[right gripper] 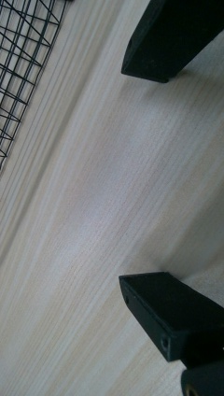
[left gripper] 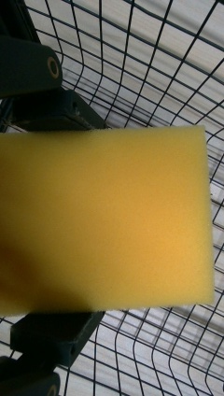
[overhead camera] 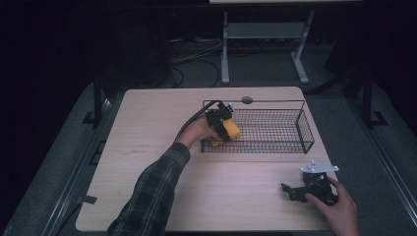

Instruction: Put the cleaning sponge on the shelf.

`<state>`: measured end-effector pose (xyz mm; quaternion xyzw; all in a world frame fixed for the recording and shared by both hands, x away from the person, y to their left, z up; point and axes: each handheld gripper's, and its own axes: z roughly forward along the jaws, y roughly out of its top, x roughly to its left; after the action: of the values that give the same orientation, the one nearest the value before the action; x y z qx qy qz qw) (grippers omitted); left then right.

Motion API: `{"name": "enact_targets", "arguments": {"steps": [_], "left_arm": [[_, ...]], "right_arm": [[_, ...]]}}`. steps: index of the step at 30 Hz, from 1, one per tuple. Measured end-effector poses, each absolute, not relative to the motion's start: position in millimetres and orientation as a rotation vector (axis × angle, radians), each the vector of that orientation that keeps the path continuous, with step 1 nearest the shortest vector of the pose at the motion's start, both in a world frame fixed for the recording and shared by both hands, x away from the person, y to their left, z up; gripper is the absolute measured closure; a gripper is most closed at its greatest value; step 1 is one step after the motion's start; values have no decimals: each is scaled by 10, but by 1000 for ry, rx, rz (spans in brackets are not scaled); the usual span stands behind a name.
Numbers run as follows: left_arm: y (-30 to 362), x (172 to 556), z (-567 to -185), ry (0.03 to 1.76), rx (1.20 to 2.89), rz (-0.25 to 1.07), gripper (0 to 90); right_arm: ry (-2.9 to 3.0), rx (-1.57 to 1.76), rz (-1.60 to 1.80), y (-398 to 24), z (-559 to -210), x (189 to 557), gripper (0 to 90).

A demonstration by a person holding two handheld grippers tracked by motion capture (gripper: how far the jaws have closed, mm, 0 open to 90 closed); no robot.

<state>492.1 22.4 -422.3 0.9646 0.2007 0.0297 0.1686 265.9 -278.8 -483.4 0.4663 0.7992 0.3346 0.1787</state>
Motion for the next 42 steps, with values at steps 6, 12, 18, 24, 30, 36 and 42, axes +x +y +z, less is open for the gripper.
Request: {"name": "enact_targets", "arguments": {"steps": [6, 12, 18, 24, 30, 36, 42], "left_arm": [[225, 4926, -4208, 577, 2728, 76, 212], [223, 4936, -4182, 597, 2712, 76, 160], [225, 4936, -4110, 600, 2706, 82, 139], [229, 4940, -4011, 605, 2694, 94, 139], [328, 4928, -3806, 607, 2660, 116, 139], [564, 4811, -3671, 634, 2594, 135, 140], [840, 4624, -3595, 651, 2532, 155, 140]], "right_arm": [[2260, 1319, 946, -2788, -4834, 2659, 12], [2260, 1318, 946, -2788, -4834, 2659, 12], [2260, 1317, 946, -2789, -4834, 2659, 12], [2258, 1311, 947, -2790, -4835, 2661, 12], [2257, 1315, 949, -2788, -4835, 2660, 12], [2260, 1317, 949, -2788, -4834, 2659, 12], [2260, 1320, 949, -2787, -4833, 2658, 12]]}}
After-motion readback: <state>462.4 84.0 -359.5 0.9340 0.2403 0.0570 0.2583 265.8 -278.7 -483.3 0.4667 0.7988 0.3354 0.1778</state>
